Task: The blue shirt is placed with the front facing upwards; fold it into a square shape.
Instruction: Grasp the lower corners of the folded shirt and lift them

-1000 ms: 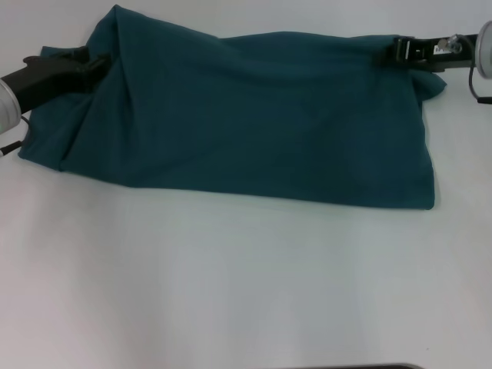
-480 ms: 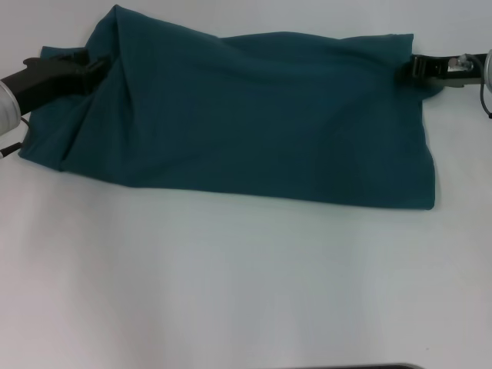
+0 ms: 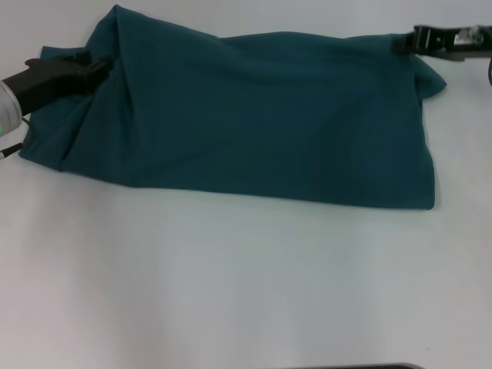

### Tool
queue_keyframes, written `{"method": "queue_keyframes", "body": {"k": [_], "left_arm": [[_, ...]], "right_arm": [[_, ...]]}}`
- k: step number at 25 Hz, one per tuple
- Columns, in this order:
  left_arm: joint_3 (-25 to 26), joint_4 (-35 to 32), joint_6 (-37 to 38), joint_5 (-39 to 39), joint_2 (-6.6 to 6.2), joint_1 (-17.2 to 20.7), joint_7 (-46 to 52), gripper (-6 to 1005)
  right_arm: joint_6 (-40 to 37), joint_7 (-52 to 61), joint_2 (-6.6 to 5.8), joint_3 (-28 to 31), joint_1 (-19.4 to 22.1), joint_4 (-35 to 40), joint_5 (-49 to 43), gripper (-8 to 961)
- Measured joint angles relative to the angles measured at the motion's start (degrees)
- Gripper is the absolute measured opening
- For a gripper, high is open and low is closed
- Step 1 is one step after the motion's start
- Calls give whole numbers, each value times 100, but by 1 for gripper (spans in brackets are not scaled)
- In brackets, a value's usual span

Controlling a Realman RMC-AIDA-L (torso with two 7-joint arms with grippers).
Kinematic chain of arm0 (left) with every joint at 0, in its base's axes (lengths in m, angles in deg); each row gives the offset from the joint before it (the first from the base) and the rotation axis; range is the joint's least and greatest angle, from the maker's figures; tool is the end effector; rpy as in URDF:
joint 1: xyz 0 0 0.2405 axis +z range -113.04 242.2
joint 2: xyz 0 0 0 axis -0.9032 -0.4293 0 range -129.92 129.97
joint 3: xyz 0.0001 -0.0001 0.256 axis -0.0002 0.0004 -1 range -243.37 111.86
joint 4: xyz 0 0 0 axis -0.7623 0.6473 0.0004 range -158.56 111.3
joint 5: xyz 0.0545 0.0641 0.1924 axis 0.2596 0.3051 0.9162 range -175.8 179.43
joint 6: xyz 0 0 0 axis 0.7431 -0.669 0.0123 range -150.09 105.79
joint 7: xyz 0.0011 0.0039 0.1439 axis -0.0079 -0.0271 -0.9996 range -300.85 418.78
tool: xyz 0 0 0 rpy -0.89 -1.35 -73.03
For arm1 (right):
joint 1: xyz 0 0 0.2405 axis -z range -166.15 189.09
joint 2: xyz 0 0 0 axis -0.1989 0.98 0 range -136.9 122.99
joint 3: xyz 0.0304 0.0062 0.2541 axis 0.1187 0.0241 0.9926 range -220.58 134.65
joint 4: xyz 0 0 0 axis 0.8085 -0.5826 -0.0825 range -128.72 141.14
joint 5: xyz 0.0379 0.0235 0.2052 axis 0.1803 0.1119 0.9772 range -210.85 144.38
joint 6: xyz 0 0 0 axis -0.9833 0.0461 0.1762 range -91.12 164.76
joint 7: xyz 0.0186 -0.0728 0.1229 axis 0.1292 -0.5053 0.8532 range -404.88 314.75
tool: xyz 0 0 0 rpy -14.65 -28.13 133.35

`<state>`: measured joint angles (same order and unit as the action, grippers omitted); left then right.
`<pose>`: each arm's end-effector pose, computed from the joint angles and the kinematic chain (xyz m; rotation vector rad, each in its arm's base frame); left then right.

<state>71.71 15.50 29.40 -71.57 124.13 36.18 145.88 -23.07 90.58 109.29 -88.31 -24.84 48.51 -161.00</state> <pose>-0.3034 0.3807 -0.0051 -2.1106 -0.9463 -0.5094 0.2842 0.4127 0.0335 -2.0351 1.5153 0.4243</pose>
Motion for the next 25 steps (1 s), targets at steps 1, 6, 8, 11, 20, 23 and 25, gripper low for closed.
{"method": "queue_keyframes", "body": {"k": [1,6,8,11,20,23,25], "left_arm": [[0,1,1,0,-1,0,3,385],[0,30,9,0,-8,23,18,385],[0,43,13,0,-13,24,25,384],[-1,50,14,18,-23,20,40,384],[-2,293,894,435,-542,67,919,384],[16,328,1646,846,-883,67,1489,384],[49,344,2161,1075,-1127,96,1760,385]], "right_arm": [[-80,20,2,0,-5,74,17,12],[-308,118,13,33,-3,280,32,12],[-410,119,10,60,-37,266,40,12],[-608,104,38,66,-102,251,45,12],[-1687,116,-70,134,-265,292,63,14],[-2310,126,-189,314,-294,303,161,15],[-2697,176,-277,428,-291,310,233,69]]}}
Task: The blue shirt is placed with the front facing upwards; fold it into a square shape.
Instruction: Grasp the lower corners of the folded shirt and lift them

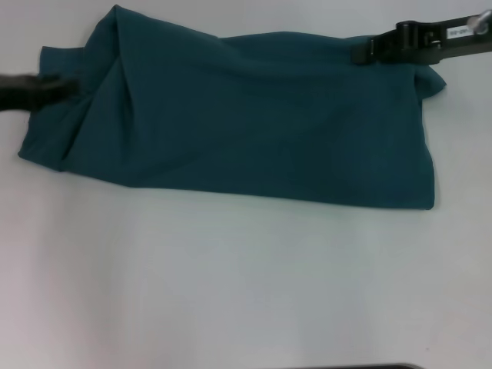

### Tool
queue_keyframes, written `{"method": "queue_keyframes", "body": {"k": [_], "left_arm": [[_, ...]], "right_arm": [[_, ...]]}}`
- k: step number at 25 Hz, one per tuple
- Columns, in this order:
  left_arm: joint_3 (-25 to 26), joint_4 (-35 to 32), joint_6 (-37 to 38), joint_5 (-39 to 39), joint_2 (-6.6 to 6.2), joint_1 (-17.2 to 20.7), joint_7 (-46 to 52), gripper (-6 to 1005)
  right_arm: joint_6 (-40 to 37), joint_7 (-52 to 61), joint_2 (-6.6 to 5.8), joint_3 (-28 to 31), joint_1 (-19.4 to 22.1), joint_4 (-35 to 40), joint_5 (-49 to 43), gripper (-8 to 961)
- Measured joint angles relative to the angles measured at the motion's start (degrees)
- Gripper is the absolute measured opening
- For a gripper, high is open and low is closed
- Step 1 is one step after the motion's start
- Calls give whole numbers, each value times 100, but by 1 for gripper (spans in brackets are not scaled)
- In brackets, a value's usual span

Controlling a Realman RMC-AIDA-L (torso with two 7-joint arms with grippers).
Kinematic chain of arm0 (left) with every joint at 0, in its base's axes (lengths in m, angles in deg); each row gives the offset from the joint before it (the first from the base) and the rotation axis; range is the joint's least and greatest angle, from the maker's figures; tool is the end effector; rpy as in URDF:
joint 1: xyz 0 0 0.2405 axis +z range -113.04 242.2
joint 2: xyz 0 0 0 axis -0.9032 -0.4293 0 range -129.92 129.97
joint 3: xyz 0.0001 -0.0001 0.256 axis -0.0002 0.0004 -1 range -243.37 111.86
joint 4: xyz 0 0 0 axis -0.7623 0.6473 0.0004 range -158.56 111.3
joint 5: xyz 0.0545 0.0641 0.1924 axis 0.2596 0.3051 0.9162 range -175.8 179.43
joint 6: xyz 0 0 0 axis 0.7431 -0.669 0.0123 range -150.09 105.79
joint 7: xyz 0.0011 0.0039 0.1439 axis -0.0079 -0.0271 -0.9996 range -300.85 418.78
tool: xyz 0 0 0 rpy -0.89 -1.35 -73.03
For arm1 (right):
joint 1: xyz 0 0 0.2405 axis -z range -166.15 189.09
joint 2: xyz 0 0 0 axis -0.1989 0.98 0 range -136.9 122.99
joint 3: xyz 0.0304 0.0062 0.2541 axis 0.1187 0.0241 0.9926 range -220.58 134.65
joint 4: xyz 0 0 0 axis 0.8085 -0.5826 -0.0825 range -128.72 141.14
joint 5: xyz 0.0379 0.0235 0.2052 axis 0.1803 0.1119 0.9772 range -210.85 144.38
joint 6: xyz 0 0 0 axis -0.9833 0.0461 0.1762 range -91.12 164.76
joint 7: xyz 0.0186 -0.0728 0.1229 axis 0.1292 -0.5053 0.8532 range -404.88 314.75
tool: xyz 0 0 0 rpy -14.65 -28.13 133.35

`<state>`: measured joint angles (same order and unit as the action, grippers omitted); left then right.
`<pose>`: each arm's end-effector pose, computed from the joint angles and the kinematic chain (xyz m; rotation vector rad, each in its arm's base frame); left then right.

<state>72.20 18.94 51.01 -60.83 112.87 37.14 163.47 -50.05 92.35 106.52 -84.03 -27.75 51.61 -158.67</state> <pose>-0.3193 0.3616 0.0616 -2.3229 -1.1104 -0.4374 0.2355 0.3882 0.0500 -2.4026 1.6281 0.4987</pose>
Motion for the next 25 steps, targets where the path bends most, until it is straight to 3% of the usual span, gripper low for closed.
{"method": "queue_keyframes", "body": {"k": [5,8,13,14,20,23,25], "left_arm": [[31,142,1070,194,-509,162,245,384],[29,248,1450,371,-682,199,268,384],[-26,297,1611,863,-675,59,245,385],[-79,297,1605,1183,-593,-94,222,385],[-98,281,1732,1508,-506,-356,205,393],[-107,279,1818,1538,-526,-441,280,398],[-108,273,1879,1570,-541,-469,309,402]], "right_arm": [[-878,554,-217,135,116,178,28,210],[-1112,888,-232,86,259,531,-53,307],[-1182,968,-163,57,478,668,-349,345],[-1181,942,-154,57,518,643,-403,347],[-1269,842,-130,69,751,600,-479,356],[-1365,872,-130,65,827,604,-498,550],[-1387,885,-130,56,868,606,-561,576]]}}
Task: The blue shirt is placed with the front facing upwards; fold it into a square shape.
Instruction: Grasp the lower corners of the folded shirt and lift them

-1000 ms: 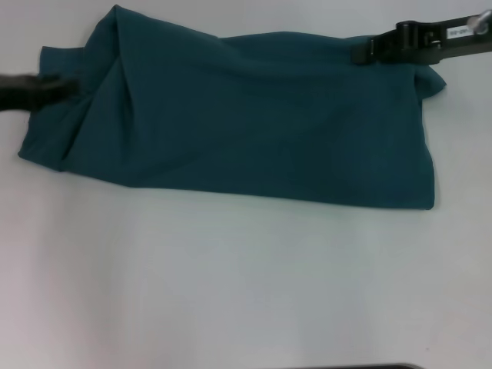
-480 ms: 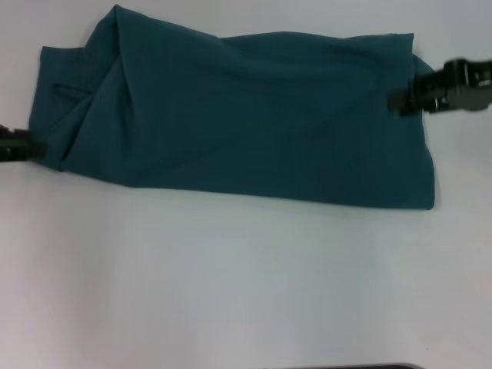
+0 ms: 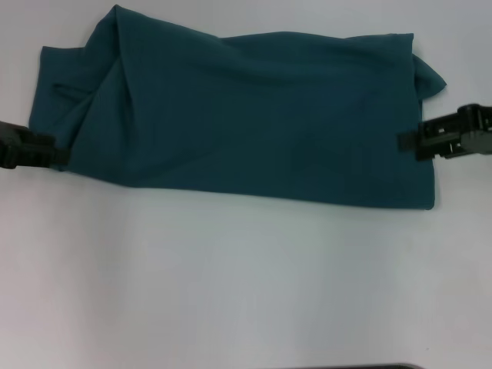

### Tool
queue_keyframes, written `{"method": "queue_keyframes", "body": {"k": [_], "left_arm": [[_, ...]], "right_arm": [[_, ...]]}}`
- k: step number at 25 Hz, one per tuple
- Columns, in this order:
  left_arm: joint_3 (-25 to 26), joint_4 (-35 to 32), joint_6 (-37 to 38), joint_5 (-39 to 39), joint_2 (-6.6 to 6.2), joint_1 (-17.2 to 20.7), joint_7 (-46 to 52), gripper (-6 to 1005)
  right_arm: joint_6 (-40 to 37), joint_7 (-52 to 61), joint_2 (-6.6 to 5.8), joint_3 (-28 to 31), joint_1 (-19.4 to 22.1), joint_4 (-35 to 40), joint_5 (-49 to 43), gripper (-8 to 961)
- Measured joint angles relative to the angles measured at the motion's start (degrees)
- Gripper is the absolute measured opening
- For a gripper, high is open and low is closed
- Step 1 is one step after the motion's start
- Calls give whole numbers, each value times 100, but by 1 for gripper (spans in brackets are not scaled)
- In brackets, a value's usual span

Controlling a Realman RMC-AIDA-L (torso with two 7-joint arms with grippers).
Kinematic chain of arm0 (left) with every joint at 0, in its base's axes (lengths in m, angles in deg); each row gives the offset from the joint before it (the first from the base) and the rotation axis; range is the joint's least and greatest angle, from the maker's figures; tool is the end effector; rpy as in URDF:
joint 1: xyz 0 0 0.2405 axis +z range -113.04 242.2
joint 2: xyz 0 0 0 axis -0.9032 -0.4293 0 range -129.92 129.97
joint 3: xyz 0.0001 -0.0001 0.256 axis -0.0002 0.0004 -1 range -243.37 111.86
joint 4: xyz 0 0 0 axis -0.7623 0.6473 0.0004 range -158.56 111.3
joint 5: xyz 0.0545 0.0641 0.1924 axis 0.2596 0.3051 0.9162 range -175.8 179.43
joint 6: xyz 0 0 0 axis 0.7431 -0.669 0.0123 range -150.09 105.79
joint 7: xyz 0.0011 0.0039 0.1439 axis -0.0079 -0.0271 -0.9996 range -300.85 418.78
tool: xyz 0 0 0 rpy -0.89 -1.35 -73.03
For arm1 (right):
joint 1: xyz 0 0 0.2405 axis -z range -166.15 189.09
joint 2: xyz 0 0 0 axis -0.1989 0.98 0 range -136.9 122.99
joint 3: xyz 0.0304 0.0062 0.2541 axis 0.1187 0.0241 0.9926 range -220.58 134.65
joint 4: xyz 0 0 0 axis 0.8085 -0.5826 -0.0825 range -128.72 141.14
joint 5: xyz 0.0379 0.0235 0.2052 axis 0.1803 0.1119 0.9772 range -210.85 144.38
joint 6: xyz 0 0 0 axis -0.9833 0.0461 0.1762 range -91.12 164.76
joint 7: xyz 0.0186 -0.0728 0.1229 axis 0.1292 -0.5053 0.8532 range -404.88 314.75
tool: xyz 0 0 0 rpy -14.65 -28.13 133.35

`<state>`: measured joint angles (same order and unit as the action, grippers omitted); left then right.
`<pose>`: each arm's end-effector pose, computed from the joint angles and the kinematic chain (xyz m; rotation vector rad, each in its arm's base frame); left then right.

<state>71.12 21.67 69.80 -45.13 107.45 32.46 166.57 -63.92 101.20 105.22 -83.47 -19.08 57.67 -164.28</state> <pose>-0.3071 0.3454 0.0846 -2.6681 -1.0882 -0.0702 0.2822 0.3252 0.0692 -2.3132 1.9723 0.2913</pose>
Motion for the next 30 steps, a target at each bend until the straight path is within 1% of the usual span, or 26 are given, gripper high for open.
{"method": "queue_keyframes", "body": {"k": [3,6,11,17,20,24,30], "left_arm": [[42,15,34,47,-3,-6,13,428],[70,20,-2,54,-3,9,52,463],[140,23,-50,91,-15,22,87,609],[154,16,-236,106,-21,33,128,657],[155,-2,-260,107,-21,20,131,681],[156,-7,-269,107,-21,-4,143,682],[156,4,-309,107,-16,-23,164,681]], "right_arm": [[-2,-8,-1,33,32,0,-114,615],[-3,6,-10,46,69,20,-143,615],[-20,127,-71,27,92,21,-193,614],[28,142,-74,64,126,0,-511,613],[37,146,-107,71,177,-4,-554,613],[78,144,-159,204,229,-3,-742,612],[163,77,-170,275,280,-95,-956,611]]}}
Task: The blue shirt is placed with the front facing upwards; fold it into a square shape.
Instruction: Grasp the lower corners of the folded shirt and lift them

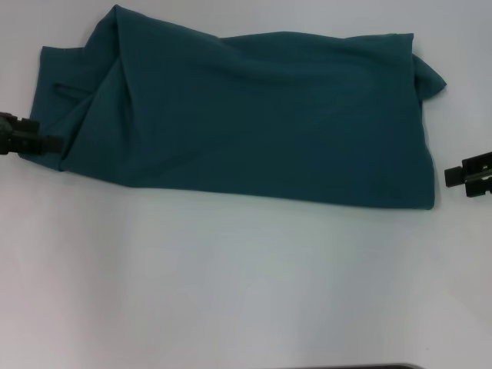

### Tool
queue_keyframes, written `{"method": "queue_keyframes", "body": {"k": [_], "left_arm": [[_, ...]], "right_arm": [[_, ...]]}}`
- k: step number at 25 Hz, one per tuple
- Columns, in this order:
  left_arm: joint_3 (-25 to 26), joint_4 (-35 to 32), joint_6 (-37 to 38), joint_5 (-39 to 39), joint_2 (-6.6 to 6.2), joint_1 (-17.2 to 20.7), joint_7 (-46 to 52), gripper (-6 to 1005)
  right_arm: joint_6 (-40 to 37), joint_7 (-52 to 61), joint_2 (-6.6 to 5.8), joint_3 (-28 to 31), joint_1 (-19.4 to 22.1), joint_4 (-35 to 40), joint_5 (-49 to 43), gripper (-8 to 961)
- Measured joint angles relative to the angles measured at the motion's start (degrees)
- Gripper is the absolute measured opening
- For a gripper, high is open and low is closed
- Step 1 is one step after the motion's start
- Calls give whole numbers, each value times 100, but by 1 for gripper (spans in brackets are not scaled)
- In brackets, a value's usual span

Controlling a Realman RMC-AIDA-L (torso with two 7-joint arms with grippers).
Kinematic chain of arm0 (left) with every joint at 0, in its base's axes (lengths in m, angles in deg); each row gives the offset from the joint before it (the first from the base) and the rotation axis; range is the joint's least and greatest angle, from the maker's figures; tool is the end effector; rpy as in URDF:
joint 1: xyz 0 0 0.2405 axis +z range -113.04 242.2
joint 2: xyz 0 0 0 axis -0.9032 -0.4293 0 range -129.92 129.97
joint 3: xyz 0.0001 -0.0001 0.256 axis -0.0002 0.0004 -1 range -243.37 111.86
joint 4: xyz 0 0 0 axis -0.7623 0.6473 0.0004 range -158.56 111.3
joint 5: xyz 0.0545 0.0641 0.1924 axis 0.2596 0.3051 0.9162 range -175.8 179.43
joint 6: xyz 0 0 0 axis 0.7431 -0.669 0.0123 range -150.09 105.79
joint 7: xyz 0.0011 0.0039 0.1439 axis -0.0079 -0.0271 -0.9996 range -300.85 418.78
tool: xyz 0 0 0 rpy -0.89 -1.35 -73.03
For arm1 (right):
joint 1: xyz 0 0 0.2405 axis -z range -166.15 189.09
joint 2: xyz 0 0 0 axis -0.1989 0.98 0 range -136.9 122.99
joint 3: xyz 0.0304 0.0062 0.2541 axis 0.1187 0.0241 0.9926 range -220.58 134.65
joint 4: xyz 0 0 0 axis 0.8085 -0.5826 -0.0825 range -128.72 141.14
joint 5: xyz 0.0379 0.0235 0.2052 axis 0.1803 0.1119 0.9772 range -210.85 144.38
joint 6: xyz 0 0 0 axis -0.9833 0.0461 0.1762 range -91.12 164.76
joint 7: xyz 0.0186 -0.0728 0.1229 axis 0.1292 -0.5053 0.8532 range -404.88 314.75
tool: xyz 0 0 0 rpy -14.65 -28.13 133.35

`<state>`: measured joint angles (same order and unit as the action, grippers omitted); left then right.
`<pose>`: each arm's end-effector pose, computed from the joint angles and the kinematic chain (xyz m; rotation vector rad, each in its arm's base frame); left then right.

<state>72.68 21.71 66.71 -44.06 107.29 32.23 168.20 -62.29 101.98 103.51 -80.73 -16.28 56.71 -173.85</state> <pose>-0.3126 0.3531 0.0914 -2.5824 -1.1130 -0.0696 0.3279 0.3047 0.0831 -2.1138 2.0621 0.1034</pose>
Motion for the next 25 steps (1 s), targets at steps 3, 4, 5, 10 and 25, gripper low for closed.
{"method": "queue_keyframes", "body": {"k": [3,4,5,10,25], "left_arm": [[-2,9,-14,0,15,-15,3,680],[-4,8,-14,0,15,-18,4,680],[-4,3,-14,1,12,-20,4,680],[-1,-1,-16,4,-4,-14,6,678],[0,0,-73,9,-4,-14,9,675]], "right_arm": [[112,-90,1,0,1,-231,-2,611],[183,-133,2,-6,-5,-322,-3,611],[256,-185,5,-14,-16,-410,-4,611],[515,-373,16,-23,-96,-758,-8,610],[640,-439,72,-14,-292,-865,5,610]]}}
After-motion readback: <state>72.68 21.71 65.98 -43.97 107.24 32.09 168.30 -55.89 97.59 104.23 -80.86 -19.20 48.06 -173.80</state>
